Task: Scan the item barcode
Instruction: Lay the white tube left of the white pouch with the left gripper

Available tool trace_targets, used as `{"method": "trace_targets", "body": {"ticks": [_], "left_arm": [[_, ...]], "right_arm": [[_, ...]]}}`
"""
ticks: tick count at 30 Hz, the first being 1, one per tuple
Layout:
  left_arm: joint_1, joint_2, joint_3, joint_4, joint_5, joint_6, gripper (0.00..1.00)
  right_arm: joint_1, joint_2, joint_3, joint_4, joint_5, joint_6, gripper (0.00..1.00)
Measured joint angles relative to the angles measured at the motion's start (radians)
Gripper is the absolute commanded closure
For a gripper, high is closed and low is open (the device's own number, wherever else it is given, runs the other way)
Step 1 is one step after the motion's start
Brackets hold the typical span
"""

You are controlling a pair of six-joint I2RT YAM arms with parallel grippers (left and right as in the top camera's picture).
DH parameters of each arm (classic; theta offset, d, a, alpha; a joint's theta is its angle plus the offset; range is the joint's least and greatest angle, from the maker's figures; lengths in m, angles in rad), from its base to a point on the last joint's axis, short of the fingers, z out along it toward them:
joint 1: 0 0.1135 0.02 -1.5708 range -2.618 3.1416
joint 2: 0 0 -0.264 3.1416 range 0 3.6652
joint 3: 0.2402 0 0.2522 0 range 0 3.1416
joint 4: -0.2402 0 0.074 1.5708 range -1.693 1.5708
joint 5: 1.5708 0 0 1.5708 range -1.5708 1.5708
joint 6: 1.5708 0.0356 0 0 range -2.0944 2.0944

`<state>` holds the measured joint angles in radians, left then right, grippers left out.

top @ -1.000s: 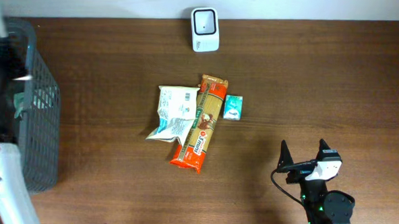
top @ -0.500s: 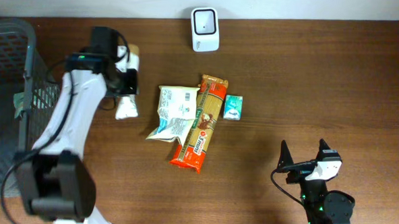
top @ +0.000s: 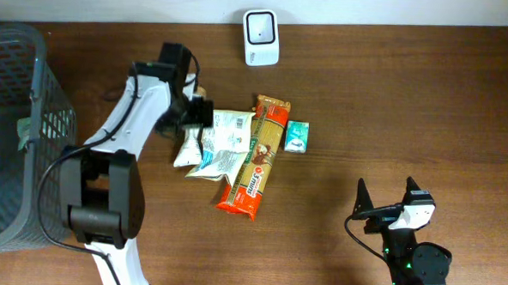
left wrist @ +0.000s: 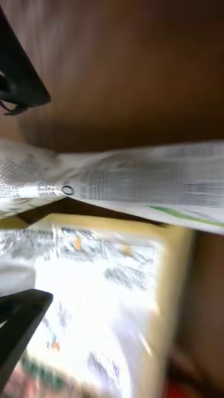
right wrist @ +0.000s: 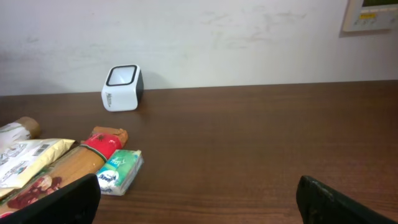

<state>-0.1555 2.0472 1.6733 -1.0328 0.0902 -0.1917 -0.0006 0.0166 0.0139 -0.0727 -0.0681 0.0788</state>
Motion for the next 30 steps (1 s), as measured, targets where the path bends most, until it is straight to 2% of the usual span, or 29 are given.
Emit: {"method": "trace_targets", "body": {"ticks": [5,8,12,17,19,23,30], "left_arm": [[0.04,-0.151,0.311,-0.057,-0.02,0.096,0.01],[0.113,-0.278,0.401,-0.056,-0.069,0.14,0.01],[0.316,-0.352,0.403,-0.063,-0.149,0.163,0.01],[0.612,-0.357,0.402,-0.063,-0.183,0.172,0.01],[0.689,-0.358,0.397,-0.064,-0.185,0.174,0.01],[0.799,-0.357,0.356,-0.053,-0.183,0.218,0.01],[0.85,-0.262,0.18,0.059,-0.107,0.331,0.02]], "right_arm": [[0.0,0.0,0.0,0.0,0.0,0.0,0.01],[0.0,0.0,0.0,-0.001,0.0,0.0,0.01],[0.0,0.0,0.0,-0.001,0.0,0.0,0.01],[0.0,0.0,0.0,-0.001,0.0,0.0,0.01],[0.0,0.0,0.0,-0.001,0.0,0.0,0.01],[0.0,0.0,0.0,-0.001,0.0,0.0,0.01],[0.0,0.0,0.0,-0.001,0.0,0.0,0.01]]}}
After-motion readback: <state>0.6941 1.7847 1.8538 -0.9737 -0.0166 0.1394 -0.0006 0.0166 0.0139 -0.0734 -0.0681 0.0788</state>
